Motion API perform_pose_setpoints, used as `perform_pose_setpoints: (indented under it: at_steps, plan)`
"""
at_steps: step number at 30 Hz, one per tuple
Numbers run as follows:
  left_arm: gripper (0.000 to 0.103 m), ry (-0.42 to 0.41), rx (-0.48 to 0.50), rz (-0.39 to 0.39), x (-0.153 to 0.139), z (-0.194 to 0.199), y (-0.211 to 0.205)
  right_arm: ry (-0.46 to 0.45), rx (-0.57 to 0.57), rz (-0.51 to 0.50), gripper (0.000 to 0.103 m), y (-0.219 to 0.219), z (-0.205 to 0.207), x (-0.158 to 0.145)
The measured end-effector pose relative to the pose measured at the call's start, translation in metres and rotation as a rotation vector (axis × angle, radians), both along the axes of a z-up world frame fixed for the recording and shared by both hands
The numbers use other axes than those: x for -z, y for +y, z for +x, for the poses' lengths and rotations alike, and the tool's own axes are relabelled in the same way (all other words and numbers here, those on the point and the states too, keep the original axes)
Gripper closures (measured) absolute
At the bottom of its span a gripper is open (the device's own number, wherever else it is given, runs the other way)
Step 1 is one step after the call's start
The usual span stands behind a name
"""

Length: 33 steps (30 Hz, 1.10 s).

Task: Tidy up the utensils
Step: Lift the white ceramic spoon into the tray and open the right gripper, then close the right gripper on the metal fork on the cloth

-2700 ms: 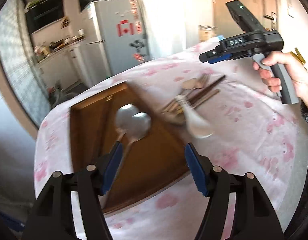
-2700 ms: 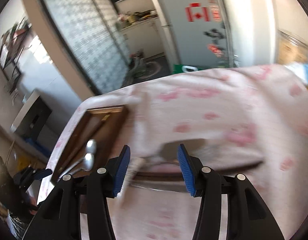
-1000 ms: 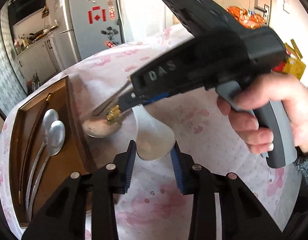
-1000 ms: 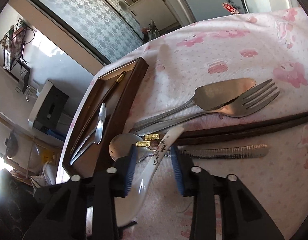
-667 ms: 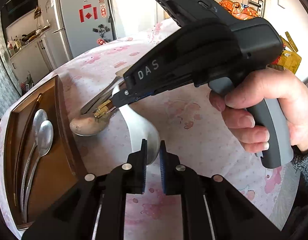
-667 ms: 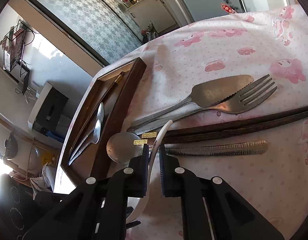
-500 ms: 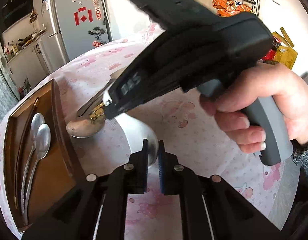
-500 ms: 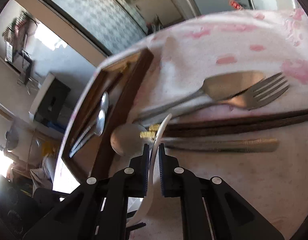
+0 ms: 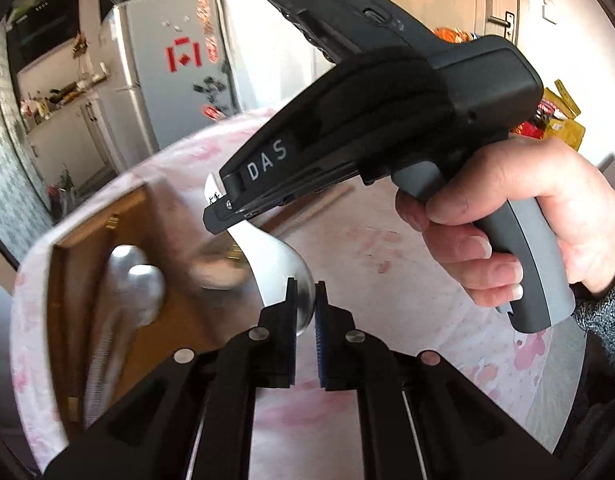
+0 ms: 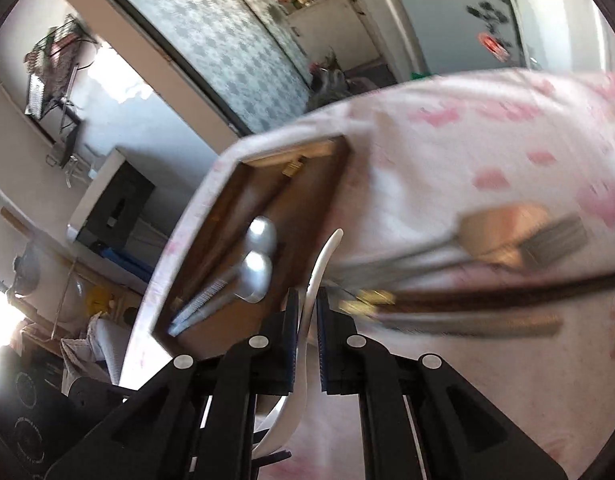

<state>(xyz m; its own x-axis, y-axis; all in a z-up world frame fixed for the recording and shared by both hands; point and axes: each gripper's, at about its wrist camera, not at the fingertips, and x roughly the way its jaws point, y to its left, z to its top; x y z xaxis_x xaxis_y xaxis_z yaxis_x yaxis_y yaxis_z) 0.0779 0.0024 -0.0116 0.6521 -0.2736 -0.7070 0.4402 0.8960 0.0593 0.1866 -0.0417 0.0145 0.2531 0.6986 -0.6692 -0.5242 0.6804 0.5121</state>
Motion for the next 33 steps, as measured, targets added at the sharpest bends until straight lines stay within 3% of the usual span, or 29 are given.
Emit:
perform_pose_setpoints:
  at_steps: [10,20,22,24,29,31,33]
  plan:
    - [0.093,0.037,-0.100,0.032,0.001,-0.006,0.089,0.016,-0.101,-0.020,0.094,0.105,0.001,0.012]
    - [0.093,0.092,-0.121,0.022,0.021,-0.005,0.125,0.014,-0.120,-0.083,0.093,0.136,0.000,0.033]
    - [0.087,0.094,-0.116,0.036,0.024,-0.006,0.121,0.022,-0.133,-0.081,0.091,0.134,-0.002,0.034]
    - [0.067,0.092,-0.128,0.048,0.026,-0.009,0.118,0.024,-0.134,-0.079,0.086,0.126,-0.004,0.032]
    - [0.036,0.048,-0.146,0.034,0.013,-0.016,0.119,-0.002,-0.144,-0.032,0.063,0.087,-0.016,0.020]
    - [0.031,0.023,-0.143,0.030,0.004,-0.022,0.116,-0.021,-0.120,-0.014,0.055,0.057,-0.019,0.011]
    - [0.028,0.000,-0.135,0.029,-0.005,-0.027,0.109,-0.037,-0.088,0.000,0.054,0.028,-0.017,0.002]
